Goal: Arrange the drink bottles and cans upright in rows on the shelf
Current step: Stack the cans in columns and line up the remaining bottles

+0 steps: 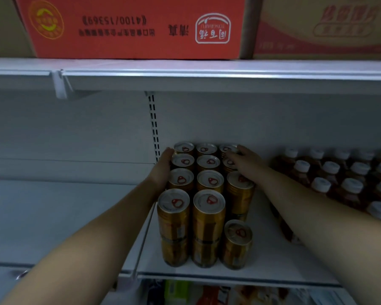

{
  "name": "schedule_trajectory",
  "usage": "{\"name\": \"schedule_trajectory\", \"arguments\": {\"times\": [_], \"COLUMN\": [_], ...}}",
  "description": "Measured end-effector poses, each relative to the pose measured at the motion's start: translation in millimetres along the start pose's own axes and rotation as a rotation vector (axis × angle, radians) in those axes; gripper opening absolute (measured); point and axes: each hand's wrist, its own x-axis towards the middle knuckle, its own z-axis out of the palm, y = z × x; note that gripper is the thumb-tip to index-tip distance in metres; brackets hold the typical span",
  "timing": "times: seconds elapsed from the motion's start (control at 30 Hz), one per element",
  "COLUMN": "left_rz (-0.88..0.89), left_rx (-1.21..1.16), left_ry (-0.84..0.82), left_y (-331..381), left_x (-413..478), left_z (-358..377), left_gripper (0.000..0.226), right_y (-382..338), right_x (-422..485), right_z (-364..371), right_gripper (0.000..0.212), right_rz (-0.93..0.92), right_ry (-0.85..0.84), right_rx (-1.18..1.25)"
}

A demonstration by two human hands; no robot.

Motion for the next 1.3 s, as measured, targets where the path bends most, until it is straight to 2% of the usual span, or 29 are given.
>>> {"name": "schedule_trajectory", "arguments": {"times": [0.1, 0.2, 0.23, 0.3, 0.33, 0.37, 0.47, 0.63, 0.67, 0.77, 0.9, 1.13, 1.23, 1.3], "left_rz": [-0.024, -0.037, -0.033, -0.010, -0.001, -0.003, -0.038, 0.007, 0.031, 0.052, 0.090, 0.084, 0.073, 0.104], "left_rx": [0.050, 0.034, 0.003, -0.036, -0.040, -0.040, -0.057, -0.015, 0.024, 0.089, 0.077, 0.200, 0.333, 0.437], "left_ry": [0.069, 0.059, 0.056, 0.069, 0.071, 0.068, 0.081, 0.110, 0.122, 0.155, 0.098, 0.017, -0.001, -0.009], "left_y": [1.3, -14.8, -22.7, -41.6, -49.0, -54.7, -62.4, -66.7, -71.7, -93.8, -104.1, -98.8, -77.7, -53.7], "left_x": [-19.4, -42.9, -52.1, -69.7, -78.6, -87.0, -94.0, -93.8, -96.5, -108.8, -117.3, -118.3, -117.7, -111.4], "left_z": [-4.6, -16.7, -19.4, -19.7, -16.7, -11.8, 0.2, -7.5, -10.8, -13.8, -3.7, -11.5, -24.2, -31.1], "left_gripper": [0.065, 0.068, 0.067, 0.063, 0.060, 0.058, 0.063, 0.061, 0.057, 0.045, 0.045, 0.050, 0.048, 0.067], "right_y": [-5.0, -6.4, -5.1, -1.5, -0.1, 3.5, 2.9, 2.1, 8.2, 28.1, 38.5, 38.3, 34.2, 27.2], "right_x": [-8.0, -28.3, -38.2, -58.5, -67.4, -73.8, -82.4, -99.7, -109.5, -138.0, -143.8, -138.7, -137.7, -133.4], "right_z": [-6.1, -9.5, -8.6, -3.7, 1.3, 7.1, 20.2, 19.2, 20.9, 35.0, 52.6, 57.3, 46.9, 34.3], "right_gripper": [0.063, 0.066, 0.056, 0.022, 0.015, 0.018, 0.048, 0.066, 0.064, 0.042, 0.069, 0.088, 0.072, 0.061], "right_rz": [0.013, -0.011, -0.027, -0.063, -0.093, -0.117, -0.093, -0.046, -0.050, -0.096, -0.130, -0.101, -0.101, -0.145], "right_ry": [0.104, 0.124, 0.132, 0.177, 0.195, 0.192, 0.198, 0.201, 0.221, 0.225, 0.263, 0.266, 0.229, 0.241], "right_rx": [-0.002, 0.011, 0.046, 0.080, 0.060, 0.029, 0.035, 0.152, 0.153, 0.196, 0.222, 0.227, 0.190, 0.113]}}
